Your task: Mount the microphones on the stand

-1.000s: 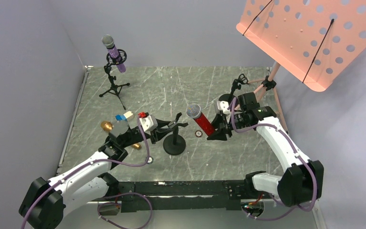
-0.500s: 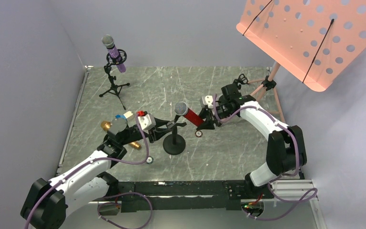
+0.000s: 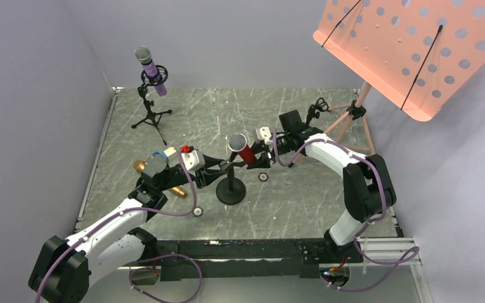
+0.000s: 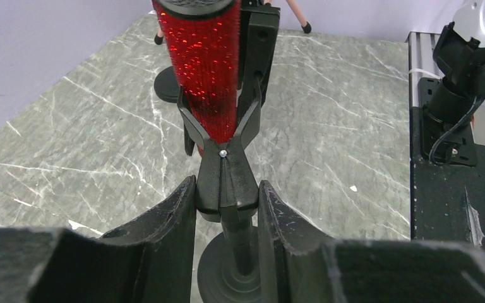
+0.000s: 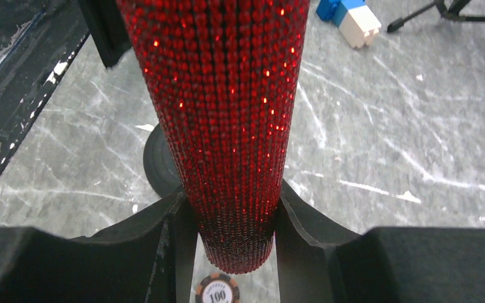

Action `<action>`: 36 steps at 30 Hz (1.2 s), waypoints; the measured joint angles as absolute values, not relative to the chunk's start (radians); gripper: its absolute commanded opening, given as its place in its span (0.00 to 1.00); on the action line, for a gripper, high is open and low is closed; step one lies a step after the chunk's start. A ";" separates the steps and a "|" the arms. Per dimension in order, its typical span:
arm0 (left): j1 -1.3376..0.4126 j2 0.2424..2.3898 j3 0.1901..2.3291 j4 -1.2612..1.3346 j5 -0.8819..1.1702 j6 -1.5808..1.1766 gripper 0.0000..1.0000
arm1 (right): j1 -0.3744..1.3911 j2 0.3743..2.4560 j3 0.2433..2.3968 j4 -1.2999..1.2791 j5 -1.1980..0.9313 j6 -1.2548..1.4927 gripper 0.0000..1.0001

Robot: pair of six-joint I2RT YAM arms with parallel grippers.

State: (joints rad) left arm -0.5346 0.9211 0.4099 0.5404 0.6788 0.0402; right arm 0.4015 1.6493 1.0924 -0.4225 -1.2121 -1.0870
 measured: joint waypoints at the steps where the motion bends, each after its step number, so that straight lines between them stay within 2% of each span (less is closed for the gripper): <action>1: -0.533 0.921 0.410 0.540 0.681 0.040 0.15 | 0.412 1.649 1.092 -0.402 -1.212 -1.077 0.01; 13: -0.527 0.920 0.410 0.541 0.688 0.039 0.14 | 0.485 1.618 1.040 -0.283 -1.203 -1.002 0.00; 16: -0.527 0.920 0.410 0.541 0.692 0.037 0.19 | 0.486 1.618 1.040 -0.283 -1.200 -0.998 0.00; 18: -0.527 0.920 0.410 0.540 0.692 0.037 0.32 | 0.487 1.618 1.041 -0.283 -1.198 -0.997 0.00; 21: -0.527 0.915 0.410 0.534 0.689 0.036 0.62 | 0.488 1.618 1.042 -0.283 -1.198 -0.992 0.02; 23: -0.527 0.909 0.410 0.530 0.682 0.036 0.75 | 0.492 1.618 1.043 -0.284 -1.201 -0.988 0.04; 28: -0.527 0.889 0.410 0.525 0.661 0.012 0.98 | 0.499 1.618 1.047 -0.294 -1.206 -0.992 0.23; 34: -0.527 0.837 0.410 0.492 0.639 -0.009 0.99 | 0.499 1.617 1.038 -0.266 -1.205 -0.955 0.64; 36: -0.527 0.820 0.410 0.481 0.636 -0.012 0.99 | 0.499 1.613 1.018 -0.229 -1.203 -0.916 0.73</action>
State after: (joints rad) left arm -0.5270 0.8196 0.4099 0.4812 0.6361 -0.0116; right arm 0.4992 1.6131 1.0176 -0.2291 -1.2034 -0.9157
